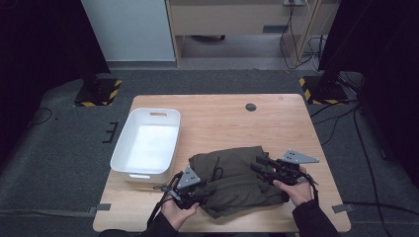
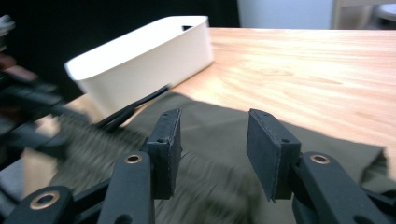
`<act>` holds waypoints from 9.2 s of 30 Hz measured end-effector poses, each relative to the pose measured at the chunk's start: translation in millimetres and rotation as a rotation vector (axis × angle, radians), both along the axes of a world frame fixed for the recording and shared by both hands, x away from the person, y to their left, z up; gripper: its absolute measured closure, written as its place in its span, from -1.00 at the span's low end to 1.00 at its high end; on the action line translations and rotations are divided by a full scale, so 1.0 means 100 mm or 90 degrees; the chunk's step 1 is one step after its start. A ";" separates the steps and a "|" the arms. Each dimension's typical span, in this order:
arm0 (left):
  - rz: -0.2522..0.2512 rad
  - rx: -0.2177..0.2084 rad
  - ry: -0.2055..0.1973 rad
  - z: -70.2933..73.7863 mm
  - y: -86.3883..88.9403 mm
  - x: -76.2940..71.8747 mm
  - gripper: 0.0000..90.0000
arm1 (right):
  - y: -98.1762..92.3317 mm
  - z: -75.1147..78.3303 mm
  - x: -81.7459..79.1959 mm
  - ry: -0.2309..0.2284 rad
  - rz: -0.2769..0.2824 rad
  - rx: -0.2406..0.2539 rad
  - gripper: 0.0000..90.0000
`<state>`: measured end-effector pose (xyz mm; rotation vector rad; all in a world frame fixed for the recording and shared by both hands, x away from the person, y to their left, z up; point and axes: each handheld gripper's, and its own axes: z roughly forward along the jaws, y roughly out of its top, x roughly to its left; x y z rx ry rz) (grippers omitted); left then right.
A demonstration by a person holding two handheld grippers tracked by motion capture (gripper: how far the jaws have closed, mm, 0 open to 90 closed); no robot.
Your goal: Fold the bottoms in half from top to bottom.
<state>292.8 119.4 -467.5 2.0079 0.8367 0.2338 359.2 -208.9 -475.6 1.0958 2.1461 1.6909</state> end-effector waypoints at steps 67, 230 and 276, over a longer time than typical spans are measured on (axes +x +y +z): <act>0.155 0.143 0.057 -0.50 -0.01 0.89 0.43 | 0.30 -0.51 0.44 0.124 -0.045 -0.226 -0.03; 0.147 0.202 -0.008 -0.54 0.10 0.76 0.51 | 0.18 -0.29 0.02 0.038 0.125 -0.075 0.81; 0.159 0.048 -0.012 -0.13 -0.01 1.00 -0.14 | 0.22 -0.51 0.81 0.089 -0.073 -0.201 -0.12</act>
